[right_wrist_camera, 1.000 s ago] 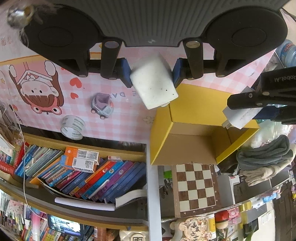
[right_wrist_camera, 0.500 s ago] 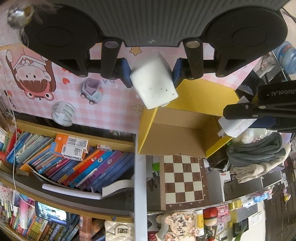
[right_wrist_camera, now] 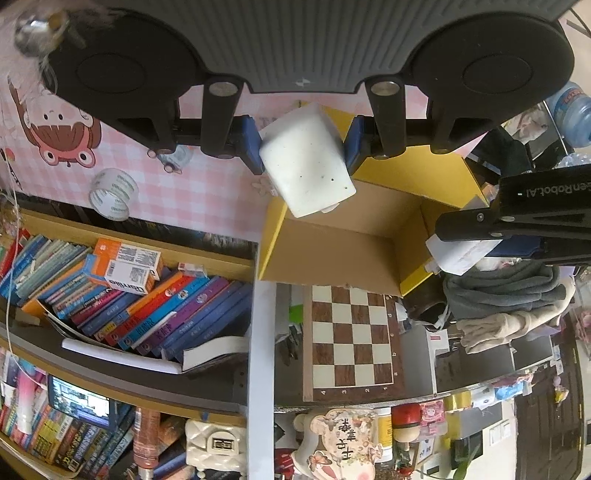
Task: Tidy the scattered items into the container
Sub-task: 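Lower the charger into the yellow box with the left gripper while the right gripper holds the sponge above it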
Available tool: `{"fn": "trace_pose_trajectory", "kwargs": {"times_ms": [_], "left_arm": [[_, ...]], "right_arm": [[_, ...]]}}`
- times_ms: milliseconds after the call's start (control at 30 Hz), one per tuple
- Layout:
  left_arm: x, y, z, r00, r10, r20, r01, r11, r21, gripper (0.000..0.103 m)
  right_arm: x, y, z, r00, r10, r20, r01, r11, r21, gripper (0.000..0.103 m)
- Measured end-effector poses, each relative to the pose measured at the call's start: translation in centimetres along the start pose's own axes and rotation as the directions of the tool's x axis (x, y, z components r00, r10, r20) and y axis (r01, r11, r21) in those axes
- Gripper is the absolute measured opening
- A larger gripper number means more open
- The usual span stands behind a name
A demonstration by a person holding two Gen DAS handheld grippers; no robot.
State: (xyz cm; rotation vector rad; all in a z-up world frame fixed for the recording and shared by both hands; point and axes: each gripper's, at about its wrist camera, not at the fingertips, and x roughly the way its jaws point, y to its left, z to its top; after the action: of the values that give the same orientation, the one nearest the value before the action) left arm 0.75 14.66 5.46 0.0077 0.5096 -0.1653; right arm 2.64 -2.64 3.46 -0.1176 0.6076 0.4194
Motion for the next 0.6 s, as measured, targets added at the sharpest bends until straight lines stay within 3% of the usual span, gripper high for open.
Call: {"fn": "trace_pose_trajectory", "kwargs": {"times_ms": [600], "left_arm": [[2.5, 1.8, 1.0, 0.999, 0.05, -0.009, -0.05, 0.998, -0.038, 0.044]], "right_arm": [[2.7, 0.6, 2.5, 0.999, 0.04, 0.014, -0.04, 0.998, -0.04, 0.043]]}}
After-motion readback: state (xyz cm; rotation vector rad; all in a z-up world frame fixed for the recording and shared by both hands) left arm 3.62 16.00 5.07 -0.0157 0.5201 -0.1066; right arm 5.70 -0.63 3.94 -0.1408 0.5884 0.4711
